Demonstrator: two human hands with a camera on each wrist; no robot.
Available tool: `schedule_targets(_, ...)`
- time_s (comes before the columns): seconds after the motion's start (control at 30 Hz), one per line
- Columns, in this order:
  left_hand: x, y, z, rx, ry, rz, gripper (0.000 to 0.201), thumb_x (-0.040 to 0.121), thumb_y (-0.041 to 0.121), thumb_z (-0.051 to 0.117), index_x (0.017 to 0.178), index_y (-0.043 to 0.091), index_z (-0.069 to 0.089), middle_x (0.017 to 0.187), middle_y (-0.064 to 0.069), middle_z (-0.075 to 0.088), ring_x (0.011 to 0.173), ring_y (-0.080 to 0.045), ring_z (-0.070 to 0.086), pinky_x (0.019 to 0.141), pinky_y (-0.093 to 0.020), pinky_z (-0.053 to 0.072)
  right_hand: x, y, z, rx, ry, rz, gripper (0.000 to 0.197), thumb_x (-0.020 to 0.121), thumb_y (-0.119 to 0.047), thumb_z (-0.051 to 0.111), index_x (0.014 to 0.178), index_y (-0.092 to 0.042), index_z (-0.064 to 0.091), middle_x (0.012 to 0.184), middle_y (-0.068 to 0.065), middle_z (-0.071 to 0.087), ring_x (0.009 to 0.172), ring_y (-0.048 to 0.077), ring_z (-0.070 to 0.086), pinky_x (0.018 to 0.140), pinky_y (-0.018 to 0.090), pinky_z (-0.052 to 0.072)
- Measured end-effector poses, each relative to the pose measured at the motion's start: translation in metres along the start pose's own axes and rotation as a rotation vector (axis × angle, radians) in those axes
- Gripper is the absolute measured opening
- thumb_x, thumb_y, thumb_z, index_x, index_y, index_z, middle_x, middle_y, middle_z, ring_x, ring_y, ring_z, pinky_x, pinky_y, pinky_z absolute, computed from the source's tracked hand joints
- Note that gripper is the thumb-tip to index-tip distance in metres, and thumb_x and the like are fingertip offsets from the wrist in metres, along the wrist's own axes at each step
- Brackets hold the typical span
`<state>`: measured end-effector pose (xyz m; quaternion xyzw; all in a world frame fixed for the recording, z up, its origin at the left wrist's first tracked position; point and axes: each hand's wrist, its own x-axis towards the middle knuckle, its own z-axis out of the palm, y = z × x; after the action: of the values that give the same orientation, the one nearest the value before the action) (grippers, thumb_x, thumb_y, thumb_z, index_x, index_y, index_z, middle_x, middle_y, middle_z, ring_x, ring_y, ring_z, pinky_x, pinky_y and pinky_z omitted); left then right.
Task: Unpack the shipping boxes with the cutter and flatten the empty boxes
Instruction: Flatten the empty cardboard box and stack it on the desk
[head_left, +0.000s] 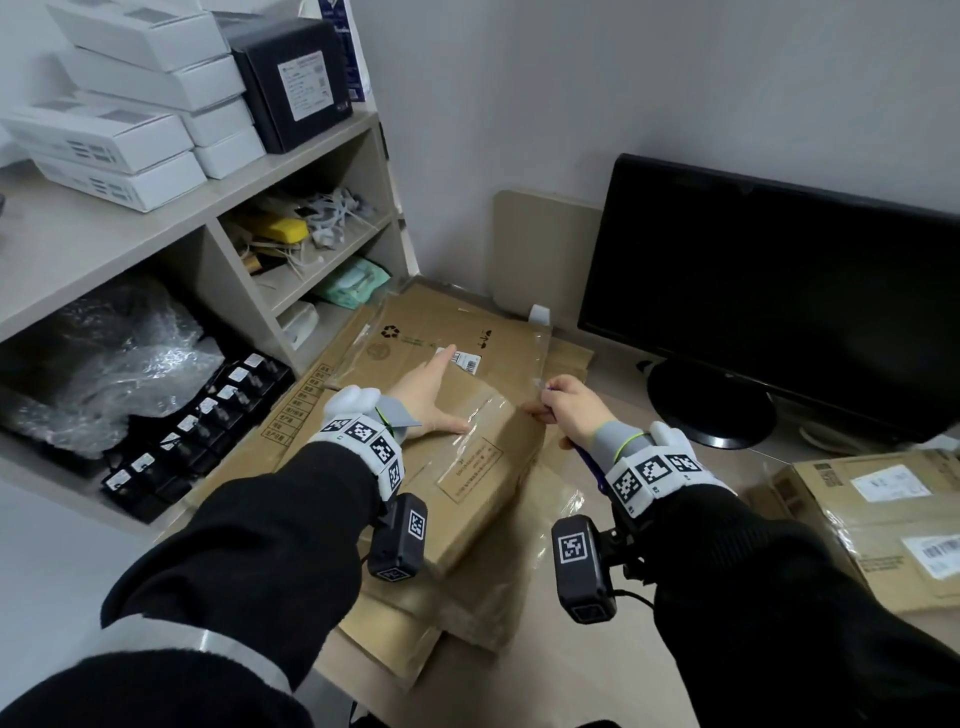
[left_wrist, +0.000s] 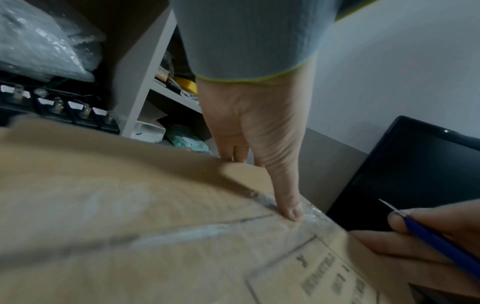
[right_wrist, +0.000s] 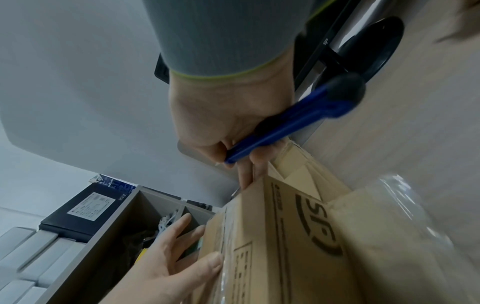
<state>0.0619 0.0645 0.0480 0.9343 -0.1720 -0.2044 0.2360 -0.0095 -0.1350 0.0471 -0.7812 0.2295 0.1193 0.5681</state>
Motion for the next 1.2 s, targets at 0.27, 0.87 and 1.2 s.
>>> schedule_targets(0.27, 0.011, 0.014, -0.001, 0.326, 0.089, -0.168, 0.082, 0.088, 0.039, 0.054, 0.153, 0.022, 0.008, 0.156, -0.004, 0.017, 0.143, -0.027, 0.013, 0.111, -0.059, 0.017, -0.016, 0.007, 0.006, 0.078, -0.199, 0.107, 0.007, 0.100, -0.016, 0.036, 0.105, -0.013, 0.039, 0.086, 0.010, 0.069, 0.072, 0.024, 0.066, 0.040, 0.016, 0.027)
schedule_targets(0.87, 0.040, 0.012, 0.033, 0.282, -0.098, -0.352, 0.091, 0.070, 0.082, 0.030, 0.142, 0.026, 0.031, 0.150, -0.002, 0.021, 0.138, -0.031, 0.005, 0.112, -0.053, 0.013, 0.007, 0.026, 0.028, -0.011, -0.145, 0.062, 0.008, 0.099, -0.018, 0.039, 0.104, -0.017, 0.046, 0.111, 0.003, 0.066, 0.085, 0.016, 0.065, 0.043, 0.019, 0.035)
schedule_targets(1.2, 0.041, 0.020, 0.022, 0.283, -0.125, -0.372, 0.094, 0.074, 0.081, 0.036, 0.147, 0.024, 0.025, 0.153, -0.007, 0.018, 0.140, -0.033, 0.007, 0.111, -0.051, 0.015, 0.009, 0.026, 0.033, 0.055, -0.118, 0.067, 0.007, 0.100, -0.017, 0.039, 0.103, -0.015, 0.046, 0.106, 0.007, 0.063, 0.085, 0.020, 0.062, 0.032, 0.011, 0.029)
